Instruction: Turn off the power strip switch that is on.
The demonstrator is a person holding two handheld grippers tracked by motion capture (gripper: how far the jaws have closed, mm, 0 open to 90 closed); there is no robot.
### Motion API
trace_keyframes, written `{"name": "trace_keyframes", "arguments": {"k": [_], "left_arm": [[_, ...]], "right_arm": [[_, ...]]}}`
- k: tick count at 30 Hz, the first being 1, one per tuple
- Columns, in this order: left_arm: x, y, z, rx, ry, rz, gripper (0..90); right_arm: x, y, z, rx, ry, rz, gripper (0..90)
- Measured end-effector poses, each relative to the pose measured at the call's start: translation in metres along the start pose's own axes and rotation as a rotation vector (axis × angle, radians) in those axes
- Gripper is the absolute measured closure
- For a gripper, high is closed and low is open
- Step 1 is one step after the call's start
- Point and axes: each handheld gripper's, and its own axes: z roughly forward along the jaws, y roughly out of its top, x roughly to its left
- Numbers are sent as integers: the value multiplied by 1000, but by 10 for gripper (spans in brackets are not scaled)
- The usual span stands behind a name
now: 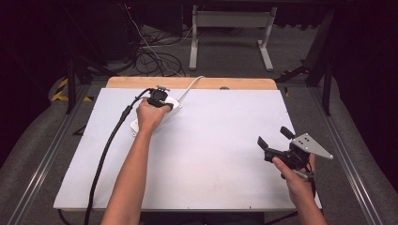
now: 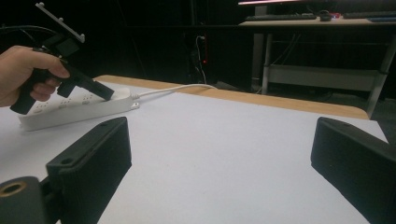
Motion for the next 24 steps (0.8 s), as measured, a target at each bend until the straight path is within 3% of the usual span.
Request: {"name": "trace_keyframes", "arguments": {"k": [4,8,12,15,17,24], "left_arm": [[3,0,-2,-10,-5,-2,900],[11,-3,-26,-118,-20,-9,900],[26,-14,-64,-250,1,-35,900],[38,-27,-96,-336,45,-65,900],[43,-37,-119,-383,74,-65,900],[41,-94,-197,-584,111,-82,900]], "right_arm": [[1,-1,1,4,5,-4,57],[1,-2,1,5,5,1,57],[0,-2,2,8,4,2,57],[2,-2,2,10,9,-8,58],[3,-1,2,9,12,-10,58],[0,-1,2,14,7,-17,58]]}}
